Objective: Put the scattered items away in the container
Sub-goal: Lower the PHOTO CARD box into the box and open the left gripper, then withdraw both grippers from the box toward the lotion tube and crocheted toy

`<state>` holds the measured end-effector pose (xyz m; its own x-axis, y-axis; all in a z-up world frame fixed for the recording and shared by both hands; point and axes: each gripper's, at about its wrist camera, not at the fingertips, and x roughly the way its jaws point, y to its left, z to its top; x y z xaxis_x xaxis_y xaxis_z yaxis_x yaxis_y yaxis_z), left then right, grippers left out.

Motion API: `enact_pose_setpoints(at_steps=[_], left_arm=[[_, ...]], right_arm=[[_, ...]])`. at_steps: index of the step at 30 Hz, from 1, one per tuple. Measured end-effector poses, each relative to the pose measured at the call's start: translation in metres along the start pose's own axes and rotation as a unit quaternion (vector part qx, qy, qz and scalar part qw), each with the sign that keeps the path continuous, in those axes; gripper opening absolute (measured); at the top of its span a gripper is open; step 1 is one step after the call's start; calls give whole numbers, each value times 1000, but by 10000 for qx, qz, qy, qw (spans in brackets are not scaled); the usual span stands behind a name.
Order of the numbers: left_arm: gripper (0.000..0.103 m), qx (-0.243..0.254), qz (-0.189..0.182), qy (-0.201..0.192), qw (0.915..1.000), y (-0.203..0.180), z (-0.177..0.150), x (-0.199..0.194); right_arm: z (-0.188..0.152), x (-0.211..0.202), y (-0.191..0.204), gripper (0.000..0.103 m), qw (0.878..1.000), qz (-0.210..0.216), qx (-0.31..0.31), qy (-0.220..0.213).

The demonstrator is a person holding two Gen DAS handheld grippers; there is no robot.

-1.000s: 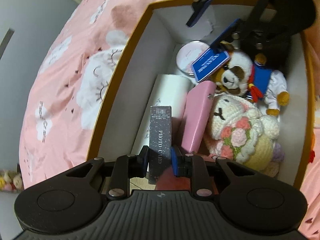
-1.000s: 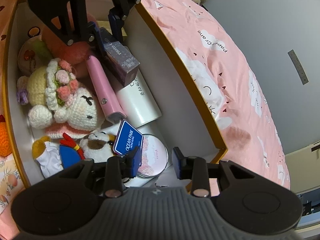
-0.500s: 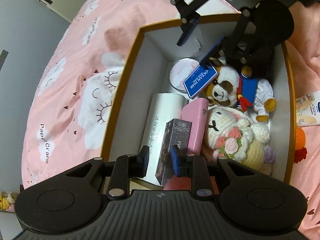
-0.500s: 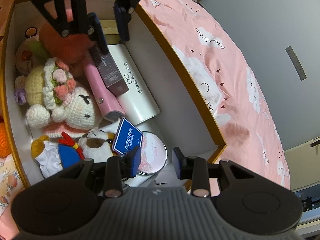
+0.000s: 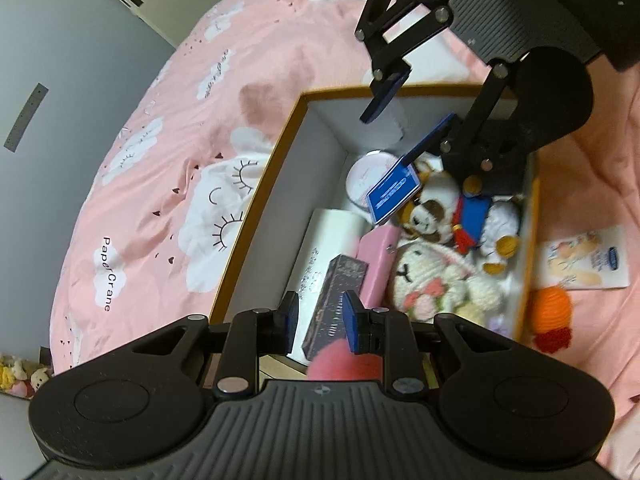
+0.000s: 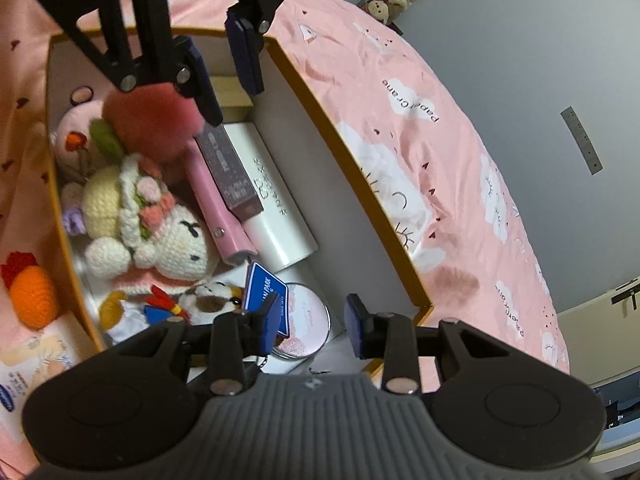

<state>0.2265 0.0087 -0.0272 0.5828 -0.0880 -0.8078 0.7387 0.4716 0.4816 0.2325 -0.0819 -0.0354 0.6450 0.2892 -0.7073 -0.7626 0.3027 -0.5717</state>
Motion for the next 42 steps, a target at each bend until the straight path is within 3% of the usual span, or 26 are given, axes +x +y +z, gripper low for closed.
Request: enact_pose_setpoints(at_steps=[5, 16, 26, 32, 39, 42], left_arm=[[29, -169, 167, -89, 9997, -15, 3, -24], [29, -314, 42, -272, 9991, -39, 0, -65], [31, -1203, 83, -521, 9913, -61, -14, -82], [31, -2340, -165, -578, 9704, -75, -33, -85], [31, -3590, -323, -575, 9310, -92, -63, -79], [31, -3909, -292, -483, 9187, -104, -71, -69]], right_arm=[[2, -22, 4, 38, 9998, -10, 145, -151], [5, -60, 22, 44, 9968, 148, 595, -506], [-12, -84, 28, 47, 9823, 129, 1793, -524], [-33, -96, 34, 47, 9542, 275, 2921, -583], [-57, -88, 63, 43, 9285, 560, 3661, -287], [-66, -75, 76, 43, 9178, 723, 3905, -61]])
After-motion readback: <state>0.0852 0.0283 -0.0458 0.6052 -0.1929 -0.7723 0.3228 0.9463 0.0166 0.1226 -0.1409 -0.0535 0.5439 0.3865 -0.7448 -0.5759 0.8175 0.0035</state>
